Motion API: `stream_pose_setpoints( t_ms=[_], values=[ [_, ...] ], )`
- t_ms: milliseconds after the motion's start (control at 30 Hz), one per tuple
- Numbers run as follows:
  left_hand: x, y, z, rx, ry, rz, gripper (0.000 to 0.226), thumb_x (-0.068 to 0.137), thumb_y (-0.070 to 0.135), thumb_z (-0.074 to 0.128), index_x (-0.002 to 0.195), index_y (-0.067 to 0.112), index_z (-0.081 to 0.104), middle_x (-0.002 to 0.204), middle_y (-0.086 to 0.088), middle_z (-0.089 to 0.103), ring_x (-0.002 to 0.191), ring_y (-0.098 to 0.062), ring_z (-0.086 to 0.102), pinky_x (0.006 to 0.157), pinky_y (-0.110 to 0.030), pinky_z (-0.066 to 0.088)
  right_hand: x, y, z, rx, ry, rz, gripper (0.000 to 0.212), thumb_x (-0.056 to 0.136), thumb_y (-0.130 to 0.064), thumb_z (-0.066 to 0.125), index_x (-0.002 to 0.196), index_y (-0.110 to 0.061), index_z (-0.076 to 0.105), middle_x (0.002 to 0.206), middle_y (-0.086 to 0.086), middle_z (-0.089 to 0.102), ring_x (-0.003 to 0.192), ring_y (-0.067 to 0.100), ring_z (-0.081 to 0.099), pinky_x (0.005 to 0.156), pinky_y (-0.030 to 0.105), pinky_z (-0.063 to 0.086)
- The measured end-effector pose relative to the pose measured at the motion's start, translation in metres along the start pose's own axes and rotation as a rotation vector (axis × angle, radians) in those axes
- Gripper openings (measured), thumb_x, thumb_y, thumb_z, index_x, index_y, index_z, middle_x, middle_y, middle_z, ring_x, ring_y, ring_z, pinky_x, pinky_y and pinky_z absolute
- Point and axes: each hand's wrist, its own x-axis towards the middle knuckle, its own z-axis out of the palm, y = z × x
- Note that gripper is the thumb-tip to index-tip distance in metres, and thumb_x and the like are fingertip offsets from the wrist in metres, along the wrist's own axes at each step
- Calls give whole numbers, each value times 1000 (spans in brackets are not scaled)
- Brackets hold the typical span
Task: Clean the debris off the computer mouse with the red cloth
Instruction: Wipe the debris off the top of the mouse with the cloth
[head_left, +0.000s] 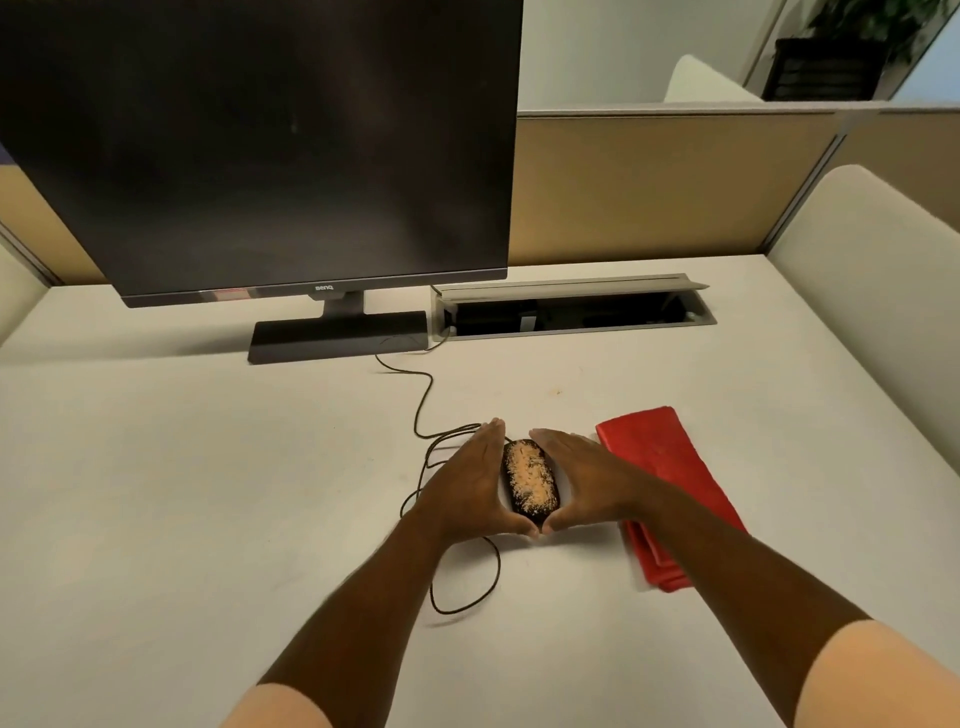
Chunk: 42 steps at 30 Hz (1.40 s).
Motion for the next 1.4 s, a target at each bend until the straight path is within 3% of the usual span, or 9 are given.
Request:
stream_pose_setpoints(
  t_ms=[367, 733, 833, 933, 1000, 1067, 1133, 1233, 1400],
  values=[
    [6, -3, 4, -31, -27, -14, 135, 54, 74, 74, 154, 18, 4, 160, -2, 21, 146, -15, 20, 112, -24, 18, -2, -2, 0, 74, 37, -58, 117, 64, -63, 76, 153, -24, 11, 159, -2, 23, 141, 17, 21, 107, 25, 13],
    [3, -4, 5, -56, -3, 5, 133, 53, 72, 76, 154, 19, 7, 159, -1, 25, 144, -15, 23, 115, -28, 24, -13, -8, -6, 149, 68, 18, 109, 72, -63, 71, 154, -28, 7, 162, -4, 13, 145, 13, 15, 113, 31, 16],
    [3, -7, 6, -55, -2, 3, 133, 53, 73, 75, 154, 23, 5, 160, 1, 20, 145, -14, 20, 115, -28, 20, -29, -1, -14, 223, 463, 193, 74, 87, -41, 68, 148, -18, 33, 152, 2, 38, 136, 17, 35, 109, 34, 32],
    [4, -6, 6, -46, -15, 9, 132, 56, 71, 75, 154, 23, 2, 162, 2, 16, 147, -14, 16, 116, -27, 17, -48, 11, -21, 99, 850, 556, 43, 91, -26, 64, 128, -6, 55, 126, 14, 59, 114, 32, 54, 91, 43, 46],
    [4, -6, 6, -49, -18, 10, 131, 57, 70, 76, 154, 23, 2, 162, 2, 15, 147, -14, 15, 117, -27, 17, -54, 19, -23, 28, 816, 788, 42, 90, -21, 63, 125, 1, 54, 121, 22, 58, 109, 40, 54, 86, 49, 47],
    [4, -6, 6, -49, -13, 11, 131, 58, 70, 76, 154, 22, 2, 162, 1, 15, 147, -14, 15, 117, -28, 17, -57, 24, -24, 48, 623, 969, 44, 91, -24, 60, 125, 3, 49, 123, 24, 53, 112, 42, 51, 88, 50, 46],
    [3, -6, 7, -51, -10, 14, 131, 58, 70, 76, 154, 22, 3, 162, 1, 15, 147, -14, 14, 117, -26, 15, -56, 26, -26, 119, 514, 1043, 42, 92, -26, 59, 121, 2, 48, 121, 23, 53, 112, 41, 51, 88, 49, 46],
    [3, -7, 7, -57, -6, 17, 131, 57, 71, 76, 154, 22, 3, 162, 2, 16, 147, -13, 14, 115, -23, 13, -51, 24, -27, 118, 519, 944, 30, 91, -20, 60, 112, 1, 55, 111, 20, 60, 102, 38, 58, 81, 44, 51],
    [4, -7, 7, -57, -8, 19, 132, 57, 72, 76, 155, 22, 3, 162, 2, 15, 147, -13, 13, 115, -24, 13, -42, 6, -14, -303, 580, 652, 20, 84, 2, 56, 103, -2, 61, 91, 17, 60, 77, 36, 57, 60, 41, 45]
  ],
)
